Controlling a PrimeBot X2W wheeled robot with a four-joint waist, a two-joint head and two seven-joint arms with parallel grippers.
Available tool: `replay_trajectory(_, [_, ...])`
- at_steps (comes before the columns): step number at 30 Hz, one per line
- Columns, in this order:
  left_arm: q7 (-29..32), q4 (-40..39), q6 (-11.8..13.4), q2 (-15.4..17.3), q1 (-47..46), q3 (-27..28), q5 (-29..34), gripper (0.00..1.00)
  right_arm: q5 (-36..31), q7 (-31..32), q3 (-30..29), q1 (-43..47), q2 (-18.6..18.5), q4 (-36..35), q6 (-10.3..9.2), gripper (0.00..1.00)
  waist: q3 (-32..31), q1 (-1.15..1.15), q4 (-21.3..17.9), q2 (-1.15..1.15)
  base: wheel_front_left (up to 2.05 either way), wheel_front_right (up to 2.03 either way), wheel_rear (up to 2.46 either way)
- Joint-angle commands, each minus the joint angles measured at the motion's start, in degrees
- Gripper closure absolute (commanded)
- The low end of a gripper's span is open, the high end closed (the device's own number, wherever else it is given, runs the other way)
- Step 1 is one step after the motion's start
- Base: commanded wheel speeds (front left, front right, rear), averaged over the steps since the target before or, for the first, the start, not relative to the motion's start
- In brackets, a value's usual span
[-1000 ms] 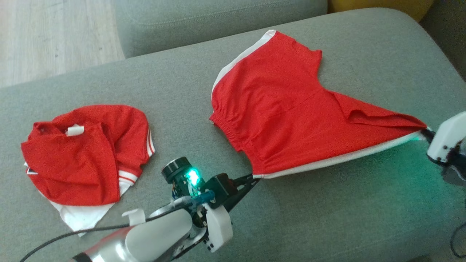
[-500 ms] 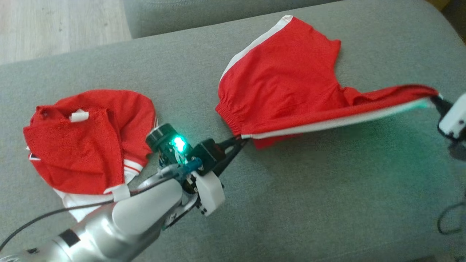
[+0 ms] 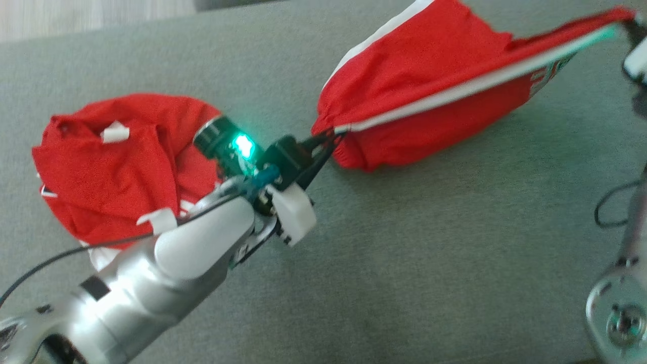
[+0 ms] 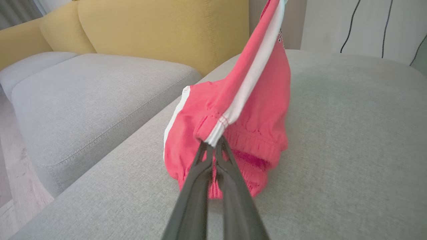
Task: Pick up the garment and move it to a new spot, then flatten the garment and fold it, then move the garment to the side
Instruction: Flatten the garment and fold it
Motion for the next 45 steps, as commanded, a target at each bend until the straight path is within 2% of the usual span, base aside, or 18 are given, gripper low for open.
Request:
replay_trajectory(1, [-0.5,-0.6,0.3,0.6,-3.5,2.8,-0.2,1.00,-1.4,-1.3,0.5,-4.2,0.5,-1.5,0.39,1.00,2.1,-0.01,1.6,0.00,0.00,0.00,0.00])
replay_trajectory(10, [-1.8,3.8,0.1,-3.9,-8.1,3.2,0.2,1.00,-11.9,-10.0,-3.0,-13.8,0.8,6.7,0.39,1.00,7.9,-0.01,6.2,0.00,0.00,0.00,0.00])
replay_trajectory(22, [-2.8,9.7,-1.9,-9.0,-14.1,2.6,1.1,1.00,-20.0,-20.5,-7.3,-22.6,-0.1,16.5,0.39,1.00,14.4,-0.01,9.4,0.00,0.00,0.00,0.00])
replay_trajectory(41, [-4.6,14.4,-2.9,-12.0,-15.9,1.4,0.7,1.00,-25.8,-27.7,-10.4,-26.7,-3.2,26.8,0.39,1.00,16.1,-0.01,11.7,0.00,0.00,0.00,0.00])
replay_trajectory(42, [-4.7,14.5,-2.9,-12.1,-16.0,1.3,0.8,1.00,-26.2,-27.9,-10.4,-26.8,-3.4,27.1,0.39,0.92,16.2,-0.01,11.7,0.00,0.00,0.00,0.00])
replay_trajectory(43, [-4.8,14.7,-2.8,-12.2,-16.1,1.3,0.8,1.00,-26.4,-28.4,-10.5,-27.0,-3.6,27.3,0.39,0.00,16.3,-0.01,11.8,0.00,0.00,0.00,0.00])
replay_trajectory(44, [-4.9,14.9,-2.8,-12.2,-16.2,1.2,0.8,1.00,-26.4,-28.6,-10.9,-27.2,-3.7,27.7,0.39,0.00,16.4,-0.01,11.8,0.00,0.00,0.00,0.00])
replay_trajectory(45, [-5.0,15.1,-2.8,-12.3,-16.3,1.1,0.8,0.89,-26.6,-28.8,-11.0,-27.4,-3.8,28.1,0.39,0.00,16.5,-0.01,11.7,0.00,0.00,0.00,0.00])
